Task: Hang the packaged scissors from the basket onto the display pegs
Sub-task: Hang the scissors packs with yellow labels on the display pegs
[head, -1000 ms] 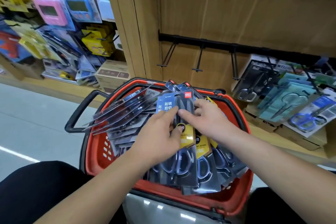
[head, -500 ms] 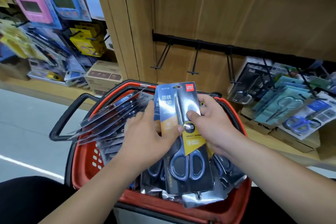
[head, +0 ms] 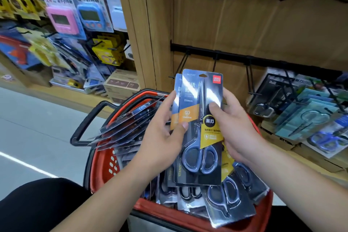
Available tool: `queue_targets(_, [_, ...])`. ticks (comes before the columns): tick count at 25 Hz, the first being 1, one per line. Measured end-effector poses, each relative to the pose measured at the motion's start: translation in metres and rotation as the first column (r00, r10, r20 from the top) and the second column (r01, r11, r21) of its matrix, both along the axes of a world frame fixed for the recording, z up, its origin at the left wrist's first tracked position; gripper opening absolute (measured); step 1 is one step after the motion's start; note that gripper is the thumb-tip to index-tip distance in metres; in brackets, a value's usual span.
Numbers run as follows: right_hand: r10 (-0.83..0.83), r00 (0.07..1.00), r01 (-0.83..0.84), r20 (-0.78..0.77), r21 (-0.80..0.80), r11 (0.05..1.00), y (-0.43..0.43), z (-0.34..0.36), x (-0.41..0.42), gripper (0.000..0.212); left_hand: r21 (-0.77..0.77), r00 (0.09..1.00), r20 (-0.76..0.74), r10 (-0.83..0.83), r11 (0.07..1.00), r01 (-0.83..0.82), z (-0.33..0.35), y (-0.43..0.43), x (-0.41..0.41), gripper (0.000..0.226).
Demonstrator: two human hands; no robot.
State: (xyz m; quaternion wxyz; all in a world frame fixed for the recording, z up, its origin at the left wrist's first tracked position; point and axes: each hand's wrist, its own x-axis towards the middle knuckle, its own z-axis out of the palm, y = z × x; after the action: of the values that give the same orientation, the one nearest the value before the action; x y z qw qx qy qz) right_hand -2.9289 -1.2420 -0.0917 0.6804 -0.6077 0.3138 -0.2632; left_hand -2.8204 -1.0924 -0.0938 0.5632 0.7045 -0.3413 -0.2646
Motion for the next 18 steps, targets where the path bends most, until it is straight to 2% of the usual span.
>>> queue_targets(2, [0.078,0.997,-0.079,-0.025,-0.033,0.996,0.005,0.0,0.003,0.046,-0.014,0.999,-0.03,0.02,1.0,-0.02,0.0,-0.001,-0.001,0.069])
queue_targets(5, [0.043,0.999,-0.043,-0.01,-0.02,0.999,0.005,-0.001,0.008,0.042,-0.044,0.998,-0.059,0.015,0.999,-0.017,0.003,-0.003,0.002,0.047])
queue_targets(9, [-0.029,0.998,0.019,0.058,0.175,0.984,0.003,0.004,0.014,0.035,-0.055,0.966,-0.244,0.085,0.993,-0.101,0.006,-0.005,0.012,0.029])
queue_targets(11, [-0.039,0.997,0.024,0.07,0.203,0.979,0.001,0.006,0.017,0.035,-0.057,0.952,-0.286,0.111,0.99,-0.133,0.006,-0.005,0.016,0.021])
queue_targets(14, [-0.111,0.992,0.103,0.052,0.144,0.984,-0.008,0.013,0.015,0.038,-0.105,0.963,-0.224,0.152,0.978,-0.179,0.01,-0.007,0.02,0.009])
queue_targets(18, [-0.191,0.976,0.177,0.105,0.127,0.976,-0.028,0.039,-0.007,0.045,-0.161,0.992,-0.063,0.105,0.98,-0.114,0.035,-0.028,0.015,0.007])
